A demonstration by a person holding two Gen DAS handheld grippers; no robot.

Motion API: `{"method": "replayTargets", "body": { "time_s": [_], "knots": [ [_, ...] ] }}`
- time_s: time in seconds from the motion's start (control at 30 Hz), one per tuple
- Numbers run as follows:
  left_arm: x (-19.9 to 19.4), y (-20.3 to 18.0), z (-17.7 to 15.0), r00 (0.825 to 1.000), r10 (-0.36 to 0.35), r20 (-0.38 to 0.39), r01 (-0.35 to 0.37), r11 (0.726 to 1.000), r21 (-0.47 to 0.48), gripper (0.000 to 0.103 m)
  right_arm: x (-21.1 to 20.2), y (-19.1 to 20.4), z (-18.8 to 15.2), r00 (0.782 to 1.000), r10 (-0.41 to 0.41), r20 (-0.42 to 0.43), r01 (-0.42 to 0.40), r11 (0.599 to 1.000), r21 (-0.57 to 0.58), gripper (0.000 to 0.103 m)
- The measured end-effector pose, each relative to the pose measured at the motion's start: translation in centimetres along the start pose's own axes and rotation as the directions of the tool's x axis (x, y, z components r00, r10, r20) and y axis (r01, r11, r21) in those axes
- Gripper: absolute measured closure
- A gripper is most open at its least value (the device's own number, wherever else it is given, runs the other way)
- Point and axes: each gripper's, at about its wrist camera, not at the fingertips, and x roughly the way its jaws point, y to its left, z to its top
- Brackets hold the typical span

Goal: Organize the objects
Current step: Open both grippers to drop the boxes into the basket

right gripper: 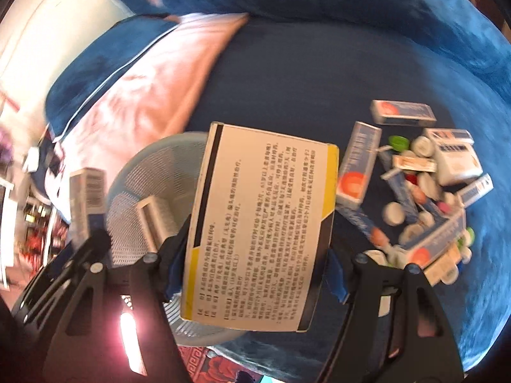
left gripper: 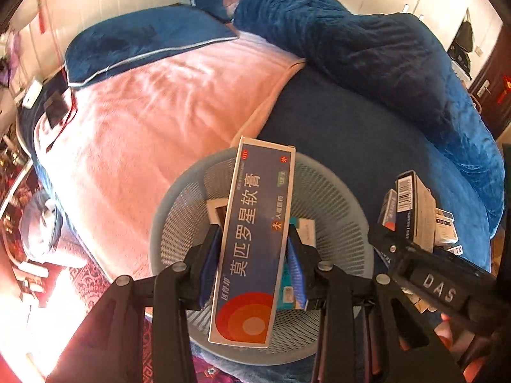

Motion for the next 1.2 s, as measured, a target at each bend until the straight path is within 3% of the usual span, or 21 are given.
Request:
{"method": "replayTargets", "body": {
  "time_s": [0.33,0.47,0.57,0.9,1.2],
  "knots": [
    [2.2,1.8,-1.5,0.997,0.024,-0.069,-0.029,0.998,-0.062,0.062,2.7,1.3,-0.8,0.997,0.057,-0.051,-0.059,0.997,-0.040,0.029],
    [2.1,2.4,-1.5,0.993,0.100,-0.062,-0.105,0.991,-0.083,0.026,3.0,0.6,-0.5,0.989,0.127,-0.074,-0.129,0.991,-0.026,0.020],
    [1.7,3.3,-1.5,0.994,0.099,-0.053,-0.104,0.988,-0.114,0.019,3.0,0.2,-0.5,0.989,0.126,-0.077,-0.129,0.991,-0.028,0.005],
    [0.9,3.1,-1.8,0.992,0.115,-0.045,-0.119,0.988,-0.099,0.019,2.3,0.4,-1.2,0.991,0.082,-0.106,-0.092,0.992,-0.091,0.004],
    [0.8,0.8,-1.6,0.996,0.081,-0.047,-0.084,0.995,-0.060,0.019,2.2,-2.8,-0.7,0.989,0.055,-0.135,-0.052,0.998,0.022,0.004]
  ]
}}
